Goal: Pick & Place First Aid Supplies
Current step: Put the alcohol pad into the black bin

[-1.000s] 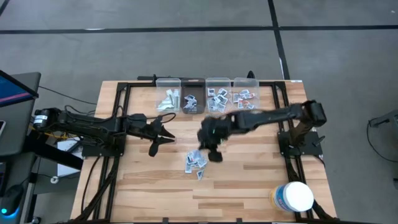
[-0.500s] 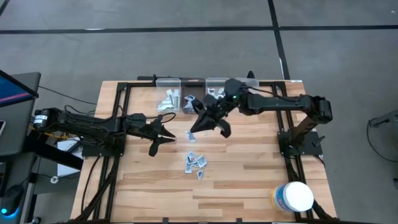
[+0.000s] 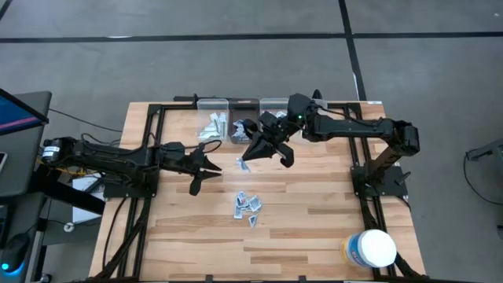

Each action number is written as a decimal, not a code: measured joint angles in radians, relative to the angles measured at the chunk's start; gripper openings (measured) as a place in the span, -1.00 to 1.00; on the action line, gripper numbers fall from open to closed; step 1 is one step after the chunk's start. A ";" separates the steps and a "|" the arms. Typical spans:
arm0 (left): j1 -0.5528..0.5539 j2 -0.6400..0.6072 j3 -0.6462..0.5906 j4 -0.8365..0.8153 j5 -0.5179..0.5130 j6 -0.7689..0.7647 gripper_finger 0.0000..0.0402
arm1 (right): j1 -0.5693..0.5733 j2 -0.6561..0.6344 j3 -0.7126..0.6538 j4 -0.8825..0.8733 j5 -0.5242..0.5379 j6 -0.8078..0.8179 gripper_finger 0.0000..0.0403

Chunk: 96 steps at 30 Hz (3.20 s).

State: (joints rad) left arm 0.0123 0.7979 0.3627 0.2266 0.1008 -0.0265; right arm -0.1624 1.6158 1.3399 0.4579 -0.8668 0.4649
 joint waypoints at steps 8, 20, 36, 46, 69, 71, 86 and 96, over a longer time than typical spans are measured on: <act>0.066 0.001 0.000 -0.003 -0.003 0.009 -0.60 | -0.070 0.000 0.000 -0.007 -0.025 -0.003 -1.00; 0.224 0.003 0.000 -0.003 -0.005 0.023 -0.60 | -0.246 0.008 -0.002 -0.189 0.039 -0.214 -1.00; 0.395 0.004 0.000 0.058 -0.384 0.023 -0.60 | -0.332 0.044 -0.003 -0.406 0.643 -0.822 -1.00; 0.436 0.102 0.001 0.184 -0.444 -0.027 -0.60 | -0.371 0.269 -0.002 -0.301 0.837 -0.894 -1.00; 0.431 0.275 0.001 0.319 -0.314 -0.112 -0.60 | -0.309 0.306 -0.002 -0.434 0.917 -0.972 -0.63; 0.431 0.275 0.001 0.319 -0.254 -0.135 -0.60 | -0.300 0.301 -0.002 -0.466 0.920 -0.972 -0.55; 0.330 0.268 0.000 0.310 -0.052 -0.163 -0.60 | -0.107 0.244 0.000 -0.631 0.966 -0.955 -0.47; 0.202 0.075 0.000 0.145 0.026 -0.173 -0.60 | 0.076 0.244 0.000 -0.752 1.025 -0.642 -0.47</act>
State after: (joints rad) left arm 0.2143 0.8732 0.3626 0.3717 0.1271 -0.1993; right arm -0.0860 1.8603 1.3396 -0.2936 0.1582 -0.1771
